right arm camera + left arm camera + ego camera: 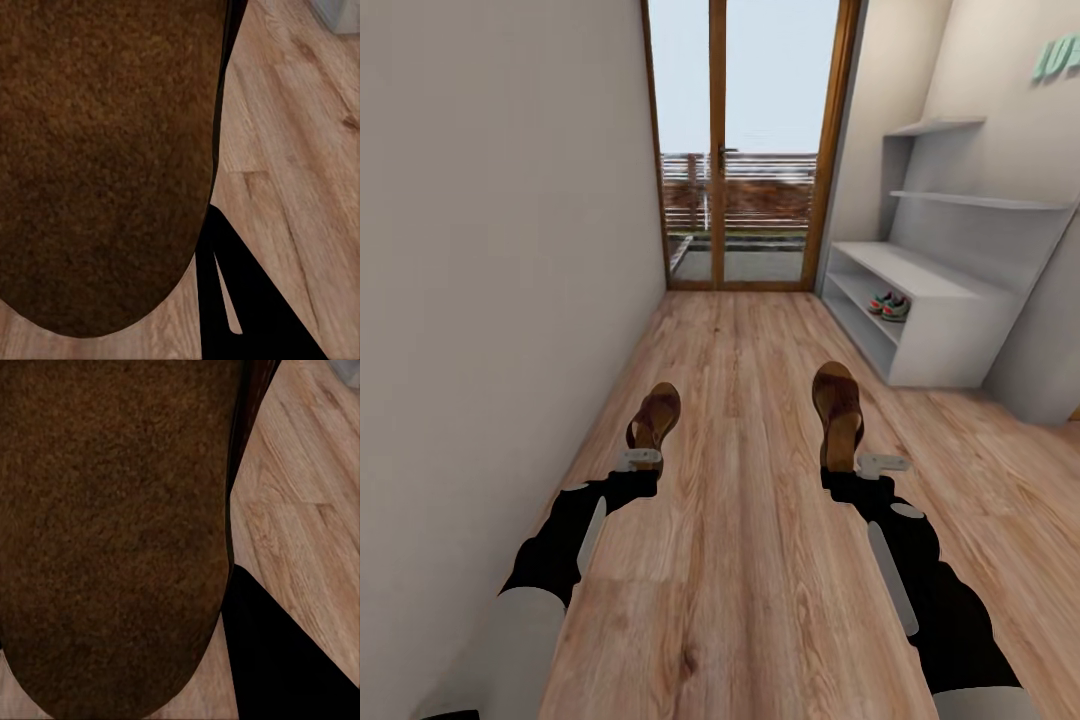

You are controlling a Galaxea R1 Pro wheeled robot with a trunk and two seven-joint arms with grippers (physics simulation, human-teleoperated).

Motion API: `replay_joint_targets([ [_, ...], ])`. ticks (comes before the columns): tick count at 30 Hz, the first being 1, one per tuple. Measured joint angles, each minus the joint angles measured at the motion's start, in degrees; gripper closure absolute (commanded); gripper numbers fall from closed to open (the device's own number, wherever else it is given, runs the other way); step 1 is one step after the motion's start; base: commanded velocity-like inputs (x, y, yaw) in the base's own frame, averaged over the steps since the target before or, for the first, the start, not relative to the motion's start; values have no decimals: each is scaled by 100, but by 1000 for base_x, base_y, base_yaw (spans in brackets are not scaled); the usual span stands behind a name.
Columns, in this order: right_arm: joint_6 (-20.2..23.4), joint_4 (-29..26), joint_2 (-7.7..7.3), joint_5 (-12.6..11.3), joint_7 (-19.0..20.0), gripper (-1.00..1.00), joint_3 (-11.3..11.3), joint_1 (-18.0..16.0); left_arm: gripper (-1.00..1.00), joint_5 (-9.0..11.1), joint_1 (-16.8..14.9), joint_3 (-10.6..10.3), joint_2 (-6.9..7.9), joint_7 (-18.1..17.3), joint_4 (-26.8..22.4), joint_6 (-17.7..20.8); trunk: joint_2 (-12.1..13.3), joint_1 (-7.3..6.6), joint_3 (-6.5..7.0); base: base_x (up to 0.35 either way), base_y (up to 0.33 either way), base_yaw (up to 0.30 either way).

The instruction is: Pick up the two gym shoes and the two sandals from the corridor floor and place them onto the hallstand (shoe rack) in the corridor, making sure they are on the rack and not on the floor. Arrange them so the two gym shoes are next to each other and the two sandals are next to each other.

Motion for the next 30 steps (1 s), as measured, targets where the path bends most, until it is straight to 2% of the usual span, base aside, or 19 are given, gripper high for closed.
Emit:
replay_joint_targets([
  [30, 0, 0, 0, -1, 0, 100, 0, 0, 100, 0, 0, -5, 0, 0, 0, 0, 0, 0, 0, 347, 0, 0],
])
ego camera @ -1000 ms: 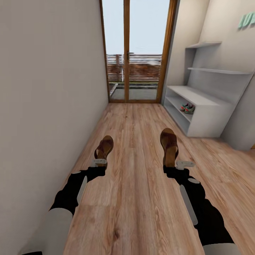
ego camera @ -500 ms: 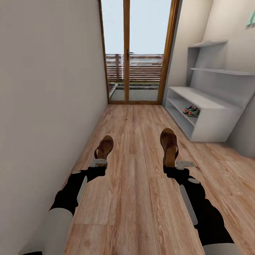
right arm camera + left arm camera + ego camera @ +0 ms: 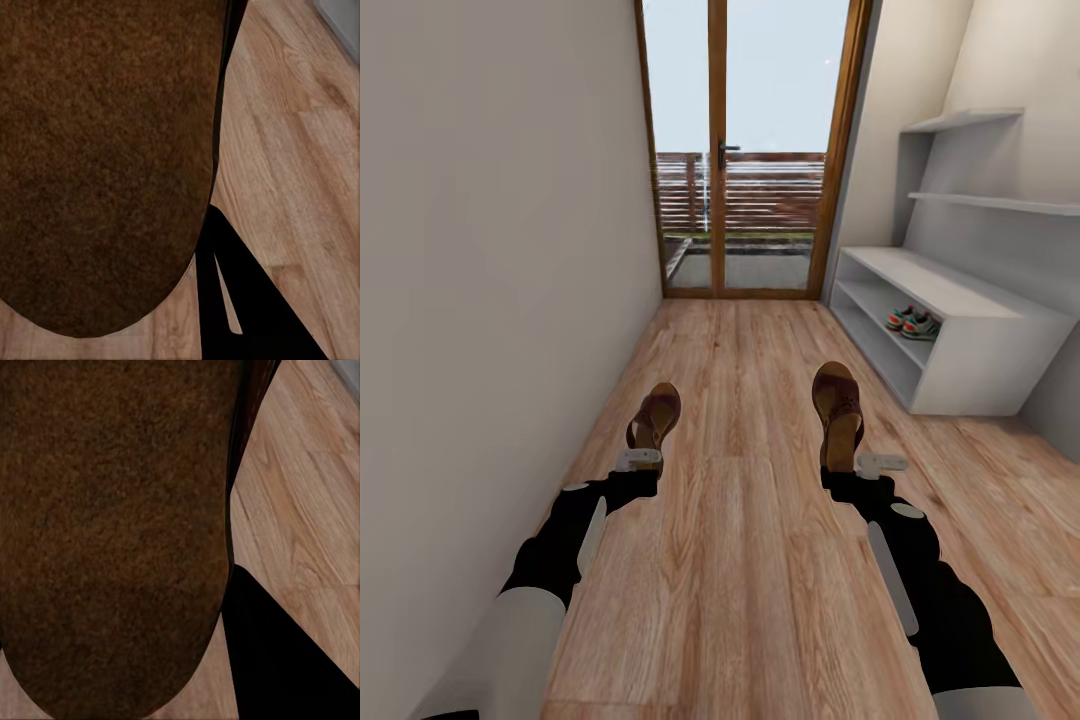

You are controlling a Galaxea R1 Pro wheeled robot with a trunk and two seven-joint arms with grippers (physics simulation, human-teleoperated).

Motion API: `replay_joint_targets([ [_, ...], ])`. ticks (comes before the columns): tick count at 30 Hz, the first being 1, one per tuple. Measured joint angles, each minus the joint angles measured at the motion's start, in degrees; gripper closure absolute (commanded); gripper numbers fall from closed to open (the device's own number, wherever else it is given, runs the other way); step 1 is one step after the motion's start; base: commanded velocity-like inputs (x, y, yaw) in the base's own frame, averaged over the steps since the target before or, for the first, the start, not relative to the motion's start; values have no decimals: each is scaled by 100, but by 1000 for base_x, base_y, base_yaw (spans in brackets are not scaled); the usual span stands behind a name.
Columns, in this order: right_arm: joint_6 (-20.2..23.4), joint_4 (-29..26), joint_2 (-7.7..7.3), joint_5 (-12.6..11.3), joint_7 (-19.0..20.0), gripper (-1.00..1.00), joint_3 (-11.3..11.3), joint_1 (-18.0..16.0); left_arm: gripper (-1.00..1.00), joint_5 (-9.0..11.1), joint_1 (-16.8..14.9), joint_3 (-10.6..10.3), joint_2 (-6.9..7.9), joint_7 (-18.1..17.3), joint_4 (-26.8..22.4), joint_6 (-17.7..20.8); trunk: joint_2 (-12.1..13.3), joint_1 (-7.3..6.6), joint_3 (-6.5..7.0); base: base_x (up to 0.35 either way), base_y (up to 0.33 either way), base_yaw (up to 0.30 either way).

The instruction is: Pick up the two gym shoes and the two sandals from the corridor floor and place them onto the hallstand (shoe rack) in the corridor, making sure they are on the rack and not on the floor. Arrange them so the two gym shoes are next to each other and the two sandals are next to each other.

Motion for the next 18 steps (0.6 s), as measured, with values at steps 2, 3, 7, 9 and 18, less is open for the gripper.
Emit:
replay_joint_targets([
  [2, 0, 1, 0, 1, 0, 100, 0, 0, 100, 0, 0, 1, 0, -1, 0, 0, 0, 0, 0, 347, 0, 0],
  [3, 0, 1, 0, 2, 0, 100, 0, 0, 100, 0, 0, 1, 0, -1, 0, 0, 0, 0, 0, 347, 0, 0],
  [7, 0, 1, 0, 1, 1, 100, 0, 0, 100, 0, 0, 1, 0, -1, 0, 0, 0, 0, 0, 348, 0, 0],
  [9, 0, 1, 0, 1, -1, 100, 0, 0, 100, 0, 0, 1, 0, 1, 0, 0, 0, 0, 0, 348, 0, 0],
  [18, 0, 0, 0, 5, -3, 100, 0, 0, 100, 0, 0, -3, 0, 1, 0, 0, 0, 0, 0, 348, 0, 0],
])
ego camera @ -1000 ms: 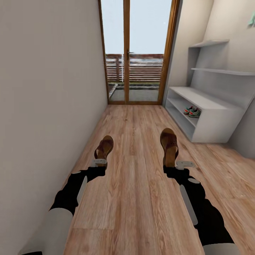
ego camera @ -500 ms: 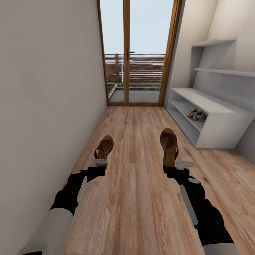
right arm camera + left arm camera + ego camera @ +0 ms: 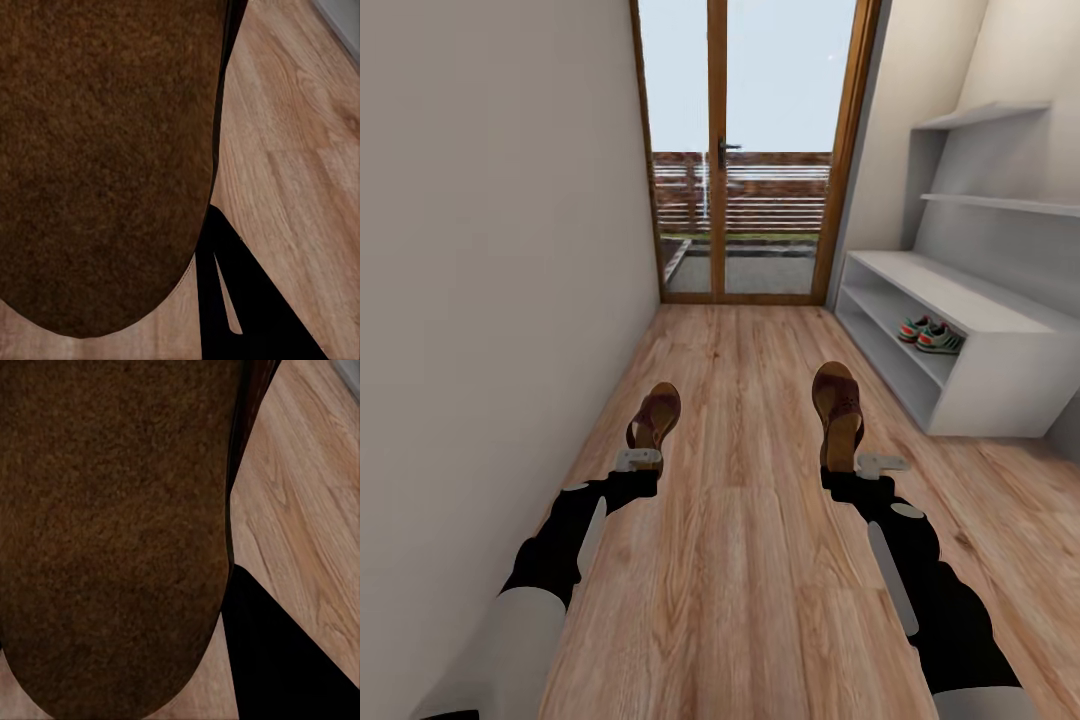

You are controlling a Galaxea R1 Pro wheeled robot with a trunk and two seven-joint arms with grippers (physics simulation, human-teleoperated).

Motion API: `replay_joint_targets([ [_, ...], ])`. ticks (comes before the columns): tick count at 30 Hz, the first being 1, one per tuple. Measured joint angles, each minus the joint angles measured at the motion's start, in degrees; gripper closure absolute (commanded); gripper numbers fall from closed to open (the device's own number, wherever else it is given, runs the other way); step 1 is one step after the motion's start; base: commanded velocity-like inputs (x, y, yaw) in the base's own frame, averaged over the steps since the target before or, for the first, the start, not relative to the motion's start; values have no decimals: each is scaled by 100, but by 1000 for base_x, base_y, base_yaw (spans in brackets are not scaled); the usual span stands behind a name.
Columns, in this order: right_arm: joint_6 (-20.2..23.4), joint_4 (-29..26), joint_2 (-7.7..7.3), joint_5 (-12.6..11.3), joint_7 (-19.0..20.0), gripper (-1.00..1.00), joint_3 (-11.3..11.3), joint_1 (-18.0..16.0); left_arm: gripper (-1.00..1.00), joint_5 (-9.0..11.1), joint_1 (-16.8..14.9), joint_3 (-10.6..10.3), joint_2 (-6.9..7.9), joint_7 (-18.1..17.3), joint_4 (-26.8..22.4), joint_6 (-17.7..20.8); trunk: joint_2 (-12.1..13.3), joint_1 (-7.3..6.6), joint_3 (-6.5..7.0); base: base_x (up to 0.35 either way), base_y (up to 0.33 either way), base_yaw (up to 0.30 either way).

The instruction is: Pick up the two gym shoes and the two sandals from the corridor floor and place them onto the hallstand (shoe rack) in the corridor, making sure they are on the rack and not on the floor. Arrange them so the two gym shoes are next to each other and the two sandals are next to each other.

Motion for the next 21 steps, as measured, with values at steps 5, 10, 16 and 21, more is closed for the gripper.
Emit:
replay_joint_targets([
  [5, 0, -1, 0, 2, -5, 100, 0, 0, 100, 0, 0, 0, 0, 0, 0, 0, 0, 0, 0, 347, 0, 0],
  [10, 0, 2, 0, 2, -6, 100, 0, 0, 100, 0, 0, 0, -1, -2, 0, 0, 0, 0, 0, 348, 0, 0],
  [16, -1, 0, -1, 39, -8, 100, 0, 0, 100, 0, 0, 0, -1, -2, 0, 0, 0, 0, 0, 347, 0, 0],
  [21, -1, -6, -5, 42, -8, 100, 0, 0, 100, 0, 0, 0, -8, -2, 0, 0, 0, 0, 0, 348, 0, 0],
])
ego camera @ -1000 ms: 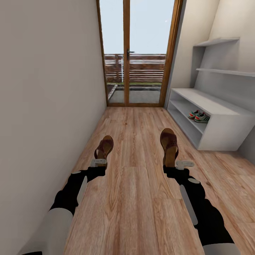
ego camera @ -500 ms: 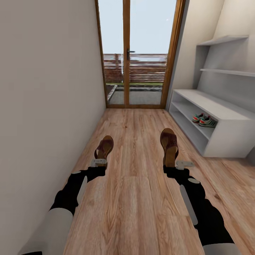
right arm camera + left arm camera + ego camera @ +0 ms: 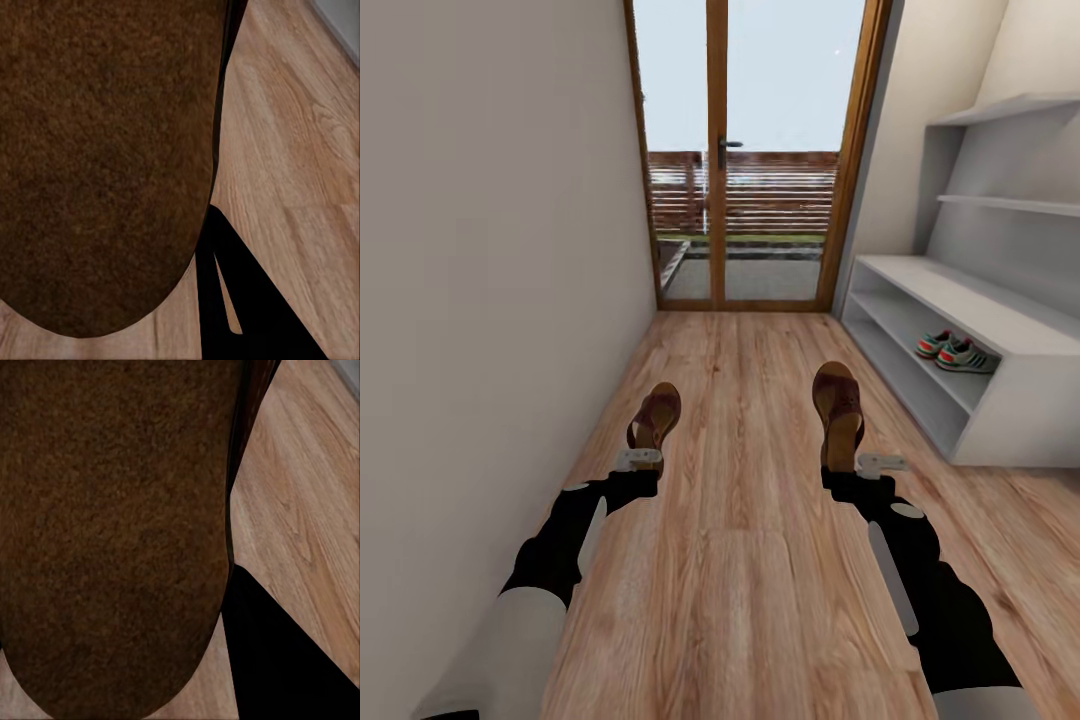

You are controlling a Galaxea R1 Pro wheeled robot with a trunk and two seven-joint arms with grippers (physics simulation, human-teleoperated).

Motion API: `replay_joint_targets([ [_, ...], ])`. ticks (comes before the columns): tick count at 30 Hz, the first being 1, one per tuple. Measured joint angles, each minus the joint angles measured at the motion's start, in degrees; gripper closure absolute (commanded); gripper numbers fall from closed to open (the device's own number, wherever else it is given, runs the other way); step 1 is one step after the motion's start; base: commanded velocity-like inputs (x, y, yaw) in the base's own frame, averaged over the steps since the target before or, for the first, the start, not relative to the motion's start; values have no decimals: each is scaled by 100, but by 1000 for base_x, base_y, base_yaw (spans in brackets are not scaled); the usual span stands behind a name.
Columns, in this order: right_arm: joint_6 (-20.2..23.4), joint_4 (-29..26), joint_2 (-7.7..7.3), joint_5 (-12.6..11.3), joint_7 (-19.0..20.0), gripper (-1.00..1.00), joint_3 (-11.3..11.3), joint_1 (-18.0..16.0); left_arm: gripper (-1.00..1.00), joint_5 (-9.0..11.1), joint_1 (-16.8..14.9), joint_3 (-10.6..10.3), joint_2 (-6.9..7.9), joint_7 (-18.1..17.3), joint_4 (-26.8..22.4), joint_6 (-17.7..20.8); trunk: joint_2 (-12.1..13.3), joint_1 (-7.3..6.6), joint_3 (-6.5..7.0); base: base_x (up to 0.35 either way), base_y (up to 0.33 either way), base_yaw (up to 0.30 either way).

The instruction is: Pick up the two gym shoes and the two sandals from the corridor floor and place them onto the hallstand (shoe rack) in the corridor, making sure they are on the rack and not on the floor. Arrange them so the two gym shoes are next to each other and the two sandals are next to each other.

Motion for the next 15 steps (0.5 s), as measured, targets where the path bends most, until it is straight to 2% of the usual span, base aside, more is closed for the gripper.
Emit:
replay_joint_targets([
  [15, 0, -9, -4, 3, 0, 100, 0, 0, 100, 0, 0, -7, -6, 2, 0, 0, 0, 0, 0, 348, 0, 0],
])
